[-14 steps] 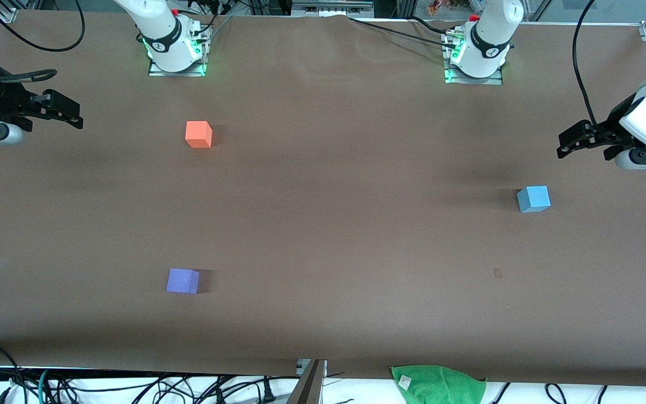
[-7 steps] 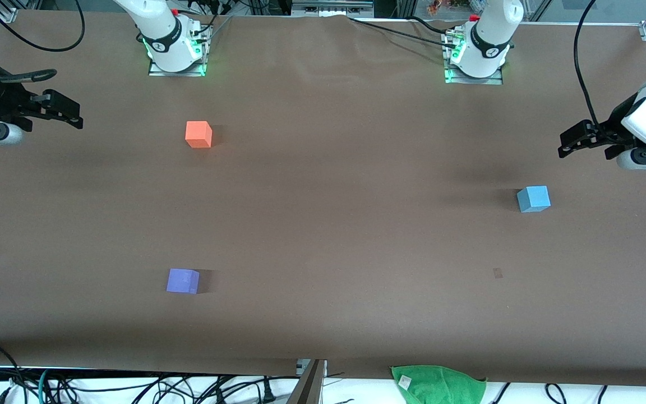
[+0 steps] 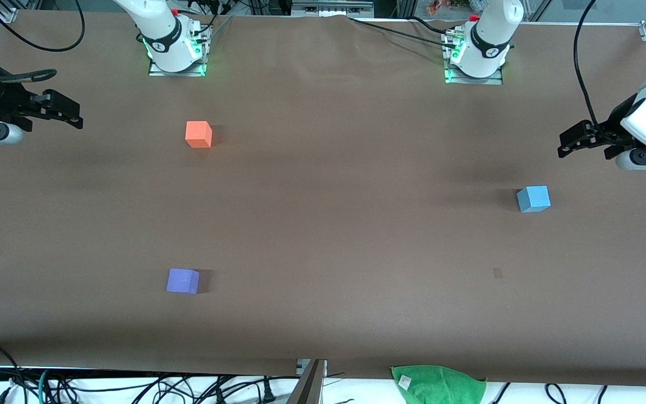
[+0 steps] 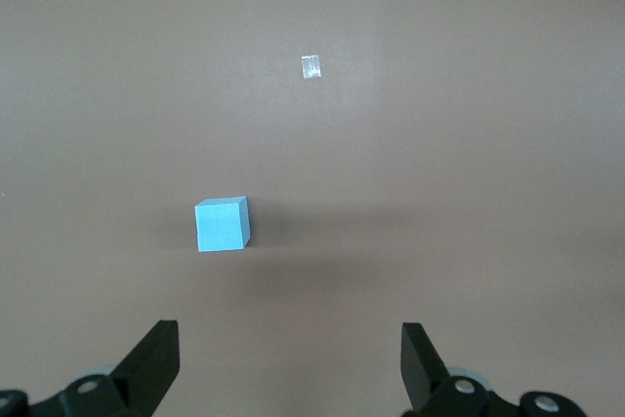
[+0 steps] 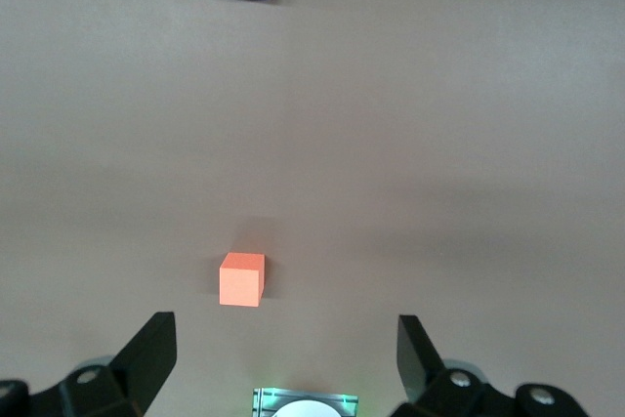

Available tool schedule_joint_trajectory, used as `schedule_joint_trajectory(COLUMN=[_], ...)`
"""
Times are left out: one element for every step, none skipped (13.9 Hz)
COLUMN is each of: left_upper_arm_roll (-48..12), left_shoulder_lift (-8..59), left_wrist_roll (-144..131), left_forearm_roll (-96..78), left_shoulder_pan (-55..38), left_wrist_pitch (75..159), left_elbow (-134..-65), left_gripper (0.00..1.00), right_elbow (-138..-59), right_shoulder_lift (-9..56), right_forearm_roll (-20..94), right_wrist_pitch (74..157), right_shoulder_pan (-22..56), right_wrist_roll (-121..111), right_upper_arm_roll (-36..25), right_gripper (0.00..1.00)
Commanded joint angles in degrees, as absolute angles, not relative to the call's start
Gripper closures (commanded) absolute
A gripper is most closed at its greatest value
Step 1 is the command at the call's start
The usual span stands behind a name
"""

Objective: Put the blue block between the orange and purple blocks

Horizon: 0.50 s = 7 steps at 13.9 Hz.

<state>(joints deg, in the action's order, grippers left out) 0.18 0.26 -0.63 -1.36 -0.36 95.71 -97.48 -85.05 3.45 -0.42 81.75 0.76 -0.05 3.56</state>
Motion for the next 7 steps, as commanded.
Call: schedule_joint_trajectory(left_upper_arm_roll=[0.4,0.4,0.5,0.5,0.4,0.4,0.4], left_shoulder_lift=[1.4,1.4,1.3,1.4,1.4,1.5,2.0], left_wrist_roll=[0.6,0.6,0.5,0.6,0.6,0.5,0.5], left_forearm_roll=[-1.3,-1.3,-1.3,-1.0,0.8,2.0,2.3], left_shoulder_pan=[-0.4,-0.4,-0.4,-0.4,-0.4,-0.4,-0.4], left_wrist_pitch=[94.4,94.3,94.0,93.4,93.4,93.5,93.4], left_elbow=[-95.5,-95.5,-95.5,-95.5,-95.5,-95.4,-94.9], left_gripper=[0.0,0.0,0.0,0.0,0.0,0.0,0.0], right_elbow=[-84.5,-84.5,-84.5,-84.5,-84.5,-84.5,-84.5], right_shoulder_lift=[3.6,3.6,3.6,3.6,3.6,3.6,3.6], right_forearm_roll=[-0.1,-0.1,-0.1,-0.1,-0.1,-0.1,-0.1], right_wrist_pitch=[81.7,81.7,81.7,81.7,81.7,81.7,81.7], right_shoulder_pan=[0.3,0.3,0.3,0.3,0.3,0.3,0.3], right_wrist_roll=[-0.9,-0.9,-0.9,-0.9,-0.9,-0.9,-0.9], right_upper_arm_roll=[3.7,3.7,3.7,3.7,3.7,3.7,3.7], right_gripper=[0.0,0.0,0.0,0.0,0.0,0.0,0.0])
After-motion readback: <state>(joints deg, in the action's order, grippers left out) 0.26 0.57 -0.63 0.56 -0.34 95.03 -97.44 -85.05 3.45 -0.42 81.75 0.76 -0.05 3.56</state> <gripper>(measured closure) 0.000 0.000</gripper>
